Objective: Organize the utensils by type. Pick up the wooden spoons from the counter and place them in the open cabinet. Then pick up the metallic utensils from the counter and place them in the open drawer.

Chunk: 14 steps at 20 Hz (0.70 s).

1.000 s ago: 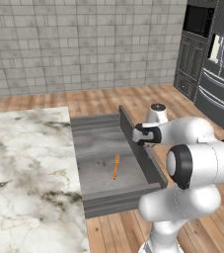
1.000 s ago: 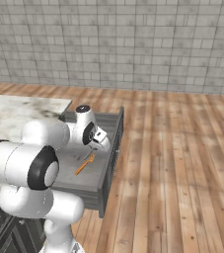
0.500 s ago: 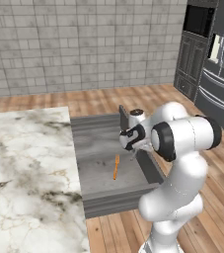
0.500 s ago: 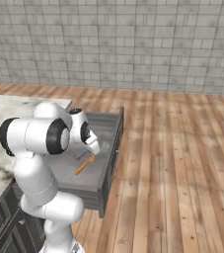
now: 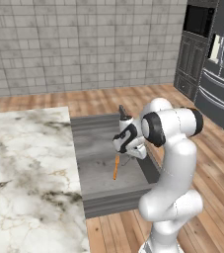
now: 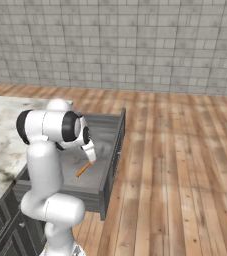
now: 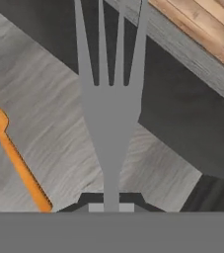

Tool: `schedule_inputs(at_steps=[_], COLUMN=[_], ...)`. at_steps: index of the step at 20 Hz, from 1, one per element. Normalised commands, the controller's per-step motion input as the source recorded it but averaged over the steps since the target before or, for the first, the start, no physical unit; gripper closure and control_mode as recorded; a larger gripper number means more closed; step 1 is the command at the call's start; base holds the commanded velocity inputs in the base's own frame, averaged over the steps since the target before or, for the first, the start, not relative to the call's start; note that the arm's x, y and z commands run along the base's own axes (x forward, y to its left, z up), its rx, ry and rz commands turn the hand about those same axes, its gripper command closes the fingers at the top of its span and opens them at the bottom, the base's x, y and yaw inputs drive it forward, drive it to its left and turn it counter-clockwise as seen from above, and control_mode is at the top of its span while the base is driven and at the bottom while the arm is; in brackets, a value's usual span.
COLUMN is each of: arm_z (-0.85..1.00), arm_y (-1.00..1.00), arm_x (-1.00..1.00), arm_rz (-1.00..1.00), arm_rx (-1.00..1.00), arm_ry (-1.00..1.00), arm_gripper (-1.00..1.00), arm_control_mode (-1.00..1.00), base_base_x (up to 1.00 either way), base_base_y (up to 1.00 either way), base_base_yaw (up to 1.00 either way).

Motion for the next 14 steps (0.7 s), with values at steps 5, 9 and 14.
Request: schedule_inputs(at_steps=[5,9,14], arm_z=[-0.52,-0.52,-0.5], arm_y=[0.06,0.01,0.05], arm_x=[0.08,0.09,0.14], arm_rz=[0.0,0.0,0.0], arm_rx=[0.0,0.0,0.0], arm_ry=[0.22,0.21,0.19], arm_gripper=[1.0,1.0,1.0], arm_control_mode=[-1.0,-1.0,-1.0], base_base_x=[0.0,0.0,0.0], base_base_y=[0.0,0.0,0.0], base_base_yaw=[0.0,0.0,0.0])
